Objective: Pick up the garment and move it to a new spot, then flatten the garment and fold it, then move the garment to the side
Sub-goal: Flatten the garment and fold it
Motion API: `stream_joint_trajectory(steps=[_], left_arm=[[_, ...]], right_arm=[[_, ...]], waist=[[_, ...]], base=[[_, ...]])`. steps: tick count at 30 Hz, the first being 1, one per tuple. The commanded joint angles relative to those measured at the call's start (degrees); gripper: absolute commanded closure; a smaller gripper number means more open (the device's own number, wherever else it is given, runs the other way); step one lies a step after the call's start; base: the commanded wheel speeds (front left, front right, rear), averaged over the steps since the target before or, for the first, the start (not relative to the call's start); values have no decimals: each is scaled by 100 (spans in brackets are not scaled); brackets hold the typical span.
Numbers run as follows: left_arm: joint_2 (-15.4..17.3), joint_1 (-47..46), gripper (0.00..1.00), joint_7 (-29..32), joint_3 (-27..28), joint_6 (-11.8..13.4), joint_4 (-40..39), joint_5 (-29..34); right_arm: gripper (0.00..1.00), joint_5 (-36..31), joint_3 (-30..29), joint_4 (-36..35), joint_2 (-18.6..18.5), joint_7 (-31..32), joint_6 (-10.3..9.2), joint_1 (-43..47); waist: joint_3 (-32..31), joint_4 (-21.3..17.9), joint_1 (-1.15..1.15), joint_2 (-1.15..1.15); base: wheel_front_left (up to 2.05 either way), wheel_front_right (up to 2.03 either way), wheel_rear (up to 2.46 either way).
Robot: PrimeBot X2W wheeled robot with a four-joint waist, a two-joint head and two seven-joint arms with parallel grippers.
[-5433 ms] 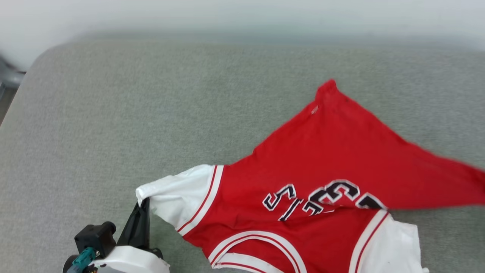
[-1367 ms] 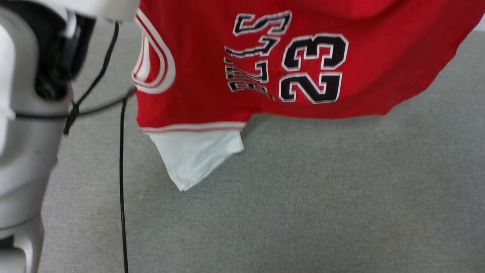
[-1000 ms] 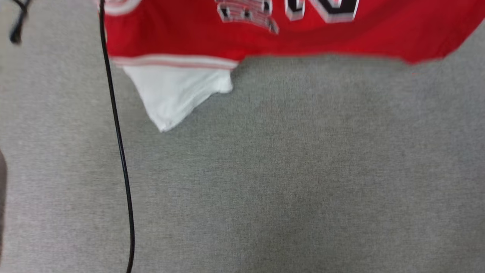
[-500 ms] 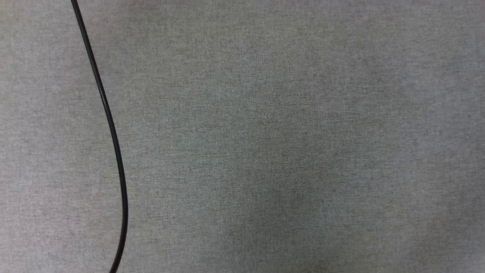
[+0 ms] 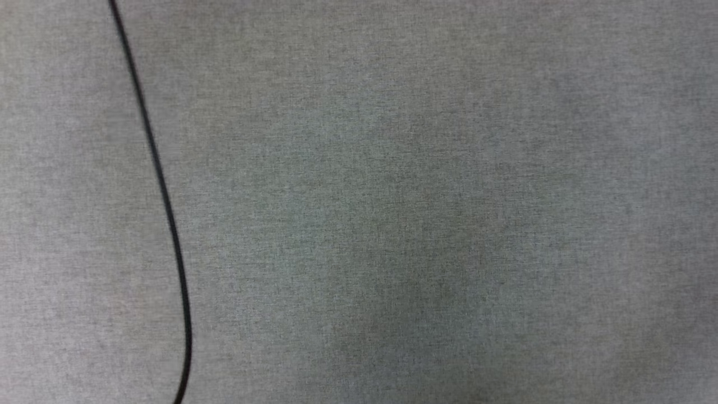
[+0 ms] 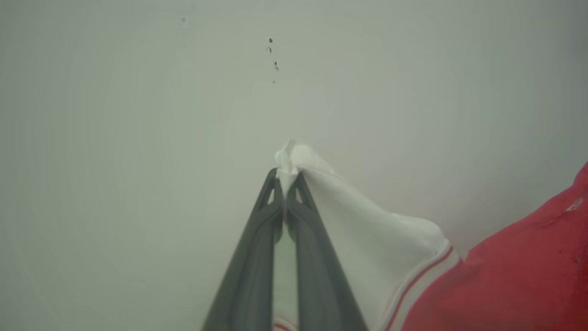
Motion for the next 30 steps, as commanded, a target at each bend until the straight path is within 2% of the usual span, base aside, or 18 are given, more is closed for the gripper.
stream_joint_trajectory(steps=[1,7,12,21,30], left_arm=[[59,396,100,-130,53,9,44,-91],[105,1431,100,-346,105,84,-45,-252],[159,2658,100,-439,101,234,-407,-366],[384,5199,100,-454,7,754,-1535,-444],[636,7493,100,-208,-3,1254,-2551,-840]], right_arm=[[100,148,151,63,68,-185,-7,323],[100,536,416,120,134,-581,-7,1047],[100,859,687,-3,29,-874,-7,1882],[100,1256,1127,-447,-220,-1135,-7,3537],[100,1479,1346,-899,-517,-1048,-7,5159]], waist=[[-46,-7,-1,0],[-199,-23,-1,0],[-440,5,-1,0],[-1265,48,-1,0],[-2157,108,-1,0]], base=[[0,0,0],[0,0,0],[0,0,0],[0,0,0],[0,0,0]])
